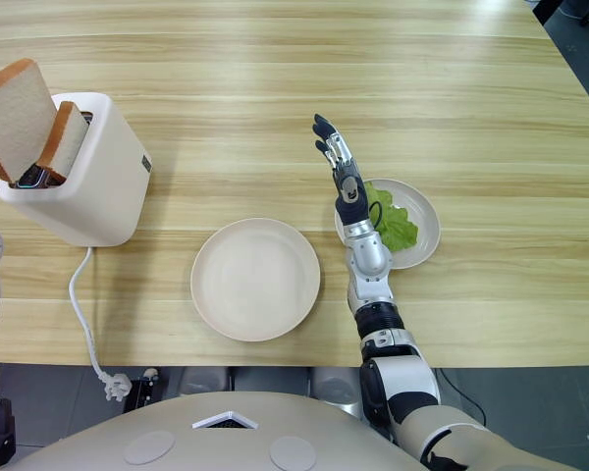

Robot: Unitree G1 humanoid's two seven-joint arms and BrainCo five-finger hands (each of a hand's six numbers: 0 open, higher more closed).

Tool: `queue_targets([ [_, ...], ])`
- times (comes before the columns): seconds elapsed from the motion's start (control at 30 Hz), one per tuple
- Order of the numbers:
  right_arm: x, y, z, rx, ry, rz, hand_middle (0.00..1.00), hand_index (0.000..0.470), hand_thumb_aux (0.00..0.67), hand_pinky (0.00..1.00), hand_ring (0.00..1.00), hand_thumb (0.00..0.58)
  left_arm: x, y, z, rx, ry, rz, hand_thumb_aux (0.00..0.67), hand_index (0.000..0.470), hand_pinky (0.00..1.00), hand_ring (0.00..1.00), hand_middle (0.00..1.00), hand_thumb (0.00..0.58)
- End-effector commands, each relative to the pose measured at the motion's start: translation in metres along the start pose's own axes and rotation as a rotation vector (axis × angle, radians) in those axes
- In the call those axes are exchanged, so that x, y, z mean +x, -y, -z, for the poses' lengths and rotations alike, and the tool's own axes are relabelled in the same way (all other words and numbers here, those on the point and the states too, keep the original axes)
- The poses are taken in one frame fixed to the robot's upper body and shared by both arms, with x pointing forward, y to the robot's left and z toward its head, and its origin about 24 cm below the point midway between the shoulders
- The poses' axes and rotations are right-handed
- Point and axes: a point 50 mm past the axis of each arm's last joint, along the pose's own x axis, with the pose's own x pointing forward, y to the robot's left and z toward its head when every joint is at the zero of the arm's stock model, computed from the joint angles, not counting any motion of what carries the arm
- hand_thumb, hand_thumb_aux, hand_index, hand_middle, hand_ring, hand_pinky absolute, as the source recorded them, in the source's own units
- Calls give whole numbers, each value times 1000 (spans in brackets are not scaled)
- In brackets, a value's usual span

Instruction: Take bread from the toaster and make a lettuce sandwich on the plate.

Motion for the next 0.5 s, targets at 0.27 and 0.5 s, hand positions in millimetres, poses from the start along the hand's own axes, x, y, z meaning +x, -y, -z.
queue_targets([
  [0.27,-2,1,2,-1,-13,1,0,0,0,0,0,0,6,-37,-22,-128,98,-209,670,460,1000,1000,1000,580],
  [0.5,1,6,0,-13,5,28,0,0,0,0,0,0,9,-81,-37,-125,168,-458,670,460,1000,1000,1000,580],
])
